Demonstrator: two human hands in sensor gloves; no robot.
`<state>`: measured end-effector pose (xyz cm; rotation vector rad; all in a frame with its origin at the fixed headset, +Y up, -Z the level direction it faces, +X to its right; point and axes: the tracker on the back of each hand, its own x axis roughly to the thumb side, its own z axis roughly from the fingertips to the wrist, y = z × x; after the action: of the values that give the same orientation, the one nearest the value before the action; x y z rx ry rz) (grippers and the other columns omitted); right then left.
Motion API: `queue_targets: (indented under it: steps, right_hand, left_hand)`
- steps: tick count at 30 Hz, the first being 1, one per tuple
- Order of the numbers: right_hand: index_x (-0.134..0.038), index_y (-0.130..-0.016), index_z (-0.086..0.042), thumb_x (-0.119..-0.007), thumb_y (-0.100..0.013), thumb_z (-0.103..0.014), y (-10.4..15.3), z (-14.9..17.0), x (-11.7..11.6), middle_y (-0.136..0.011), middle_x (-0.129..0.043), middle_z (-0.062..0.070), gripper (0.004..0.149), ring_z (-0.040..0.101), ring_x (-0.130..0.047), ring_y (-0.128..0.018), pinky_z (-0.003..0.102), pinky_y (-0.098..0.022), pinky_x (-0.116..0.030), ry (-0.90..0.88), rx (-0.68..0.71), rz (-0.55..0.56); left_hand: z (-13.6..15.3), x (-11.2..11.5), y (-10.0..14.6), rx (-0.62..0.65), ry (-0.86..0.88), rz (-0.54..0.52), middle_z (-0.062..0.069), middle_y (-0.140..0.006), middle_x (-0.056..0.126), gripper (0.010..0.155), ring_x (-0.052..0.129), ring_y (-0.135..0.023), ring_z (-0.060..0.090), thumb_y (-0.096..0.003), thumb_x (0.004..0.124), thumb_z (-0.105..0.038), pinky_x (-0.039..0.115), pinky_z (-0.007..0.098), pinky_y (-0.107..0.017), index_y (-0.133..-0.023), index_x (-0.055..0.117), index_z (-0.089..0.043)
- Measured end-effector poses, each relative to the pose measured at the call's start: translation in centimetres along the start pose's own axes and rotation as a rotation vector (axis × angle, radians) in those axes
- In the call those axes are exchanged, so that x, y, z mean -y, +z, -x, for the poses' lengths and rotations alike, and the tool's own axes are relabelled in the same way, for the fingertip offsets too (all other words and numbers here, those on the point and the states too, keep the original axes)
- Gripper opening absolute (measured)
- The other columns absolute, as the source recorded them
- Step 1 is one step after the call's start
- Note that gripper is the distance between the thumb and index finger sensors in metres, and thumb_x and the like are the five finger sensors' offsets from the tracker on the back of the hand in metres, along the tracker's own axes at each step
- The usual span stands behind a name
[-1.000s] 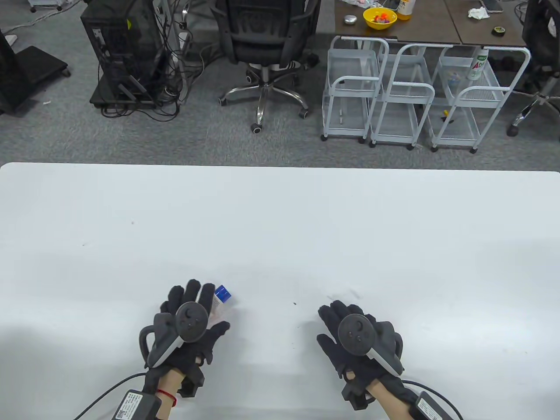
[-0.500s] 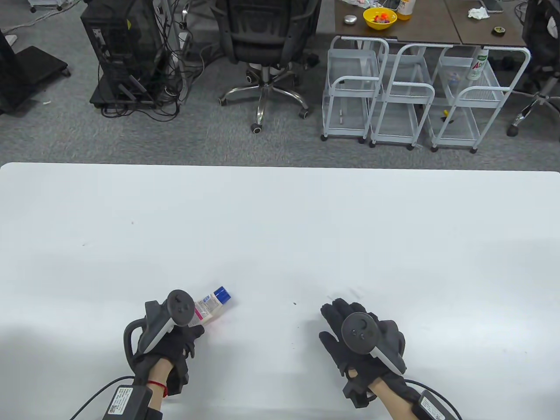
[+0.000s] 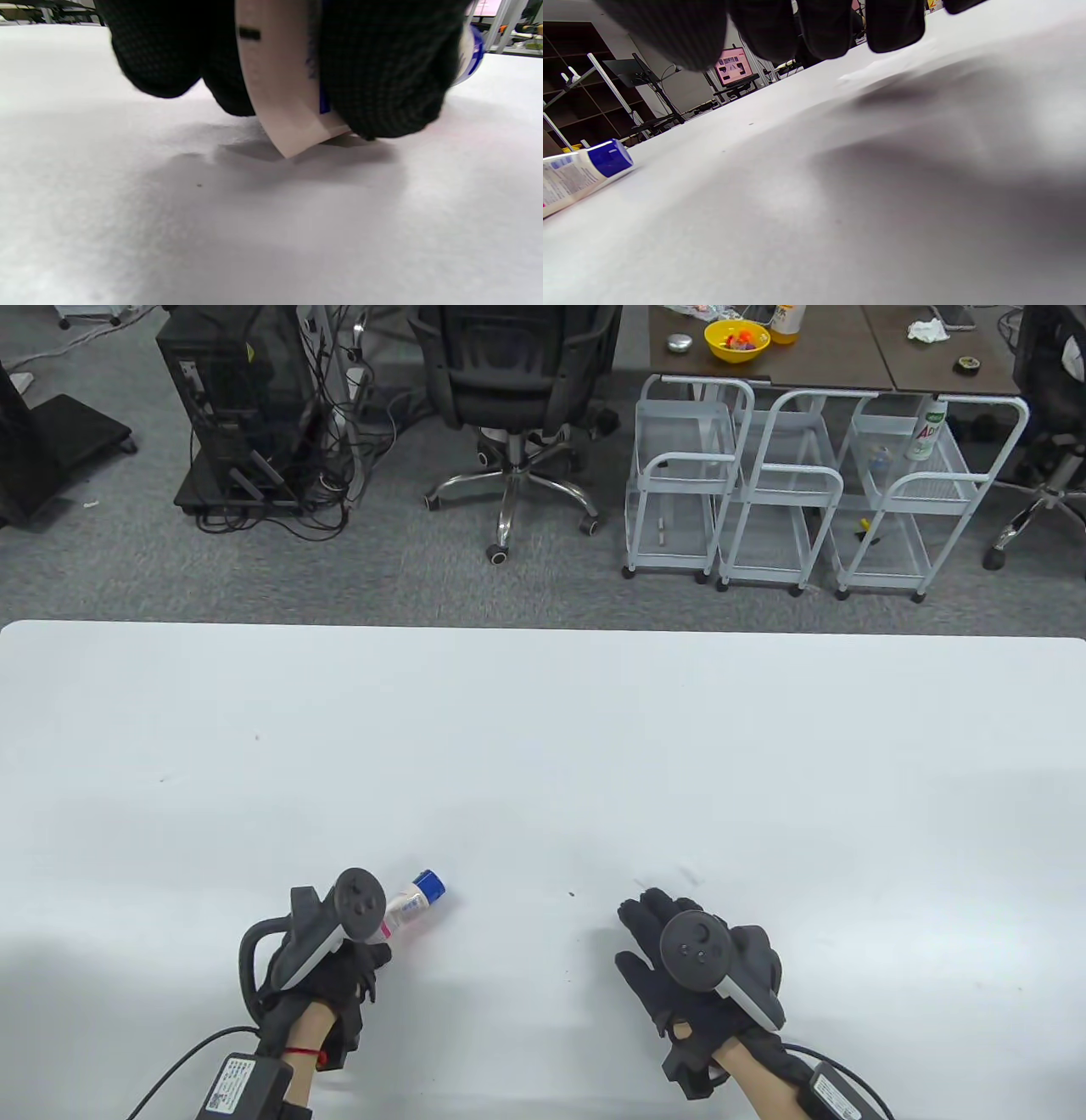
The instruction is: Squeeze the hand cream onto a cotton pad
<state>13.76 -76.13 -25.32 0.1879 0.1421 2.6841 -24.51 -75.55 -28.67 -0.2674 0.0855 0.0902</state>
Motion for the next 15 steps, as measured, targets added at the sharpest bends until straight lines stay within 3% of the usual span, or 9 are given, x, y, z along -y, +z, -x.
queue_targets:
  steps: [6,10,15]
  right_hand:
    - [-0.065,-0.104,-0.025,-0.078,-0.043,-0.048,0.9,-1.8,0.5,-0.111,-0.062,0.010,0.066,0.051,-0.065,-0.102,0.070,-0.068,-0.049,-0.187,0.092,0.006]
    - [-0.064,-0.104,-0.023,-0.081,-0.042,-0.048,1.9,-3.6,1.1,-0.109,-0.063,0.010,0.069,0.047,-0.077,-0.095,0.067,-0.066,-0.060,-0.384,0.250,0.173]
    - [-0.066,-0.103,-0.023,-0.083,-0.042,-0.047,3.1,-5.2,1.7,-0.101,-0.078,0.011,0.068,0.042,-0.092,-0.084,0.063,-0.062,-0.069,-0.523,0.391,0.174]
  left_hand:
    - [-2.1,-1.3,2.1,0.251,0.448,0.084,-0.016,-0.070,0.100,0.051,0.102,-0.046,0.006,-0.0352,0.082,-0.046,0.087,0.040,-0.049,-0.085,0.079,-0.035]
    - [-4.7,-1.5,3.9,0.427,0.494,0.126,-0.017,-0.070,0.099,0.049,0.101,-0.047,0.006,-0.0368,0.079,-0.046,0.086,0.039,-0.051,-0.085,0.079,-0.038]
    - [-7.5,-1.2,5.9,0.602,0.502,0.198,-0.017,-0.071,0.099,0.049,0.101,-0.048,0.006,-0.0369,0.079,-0.046,0.086,0.040,-0.052,-0.085,0.079,-0.038]
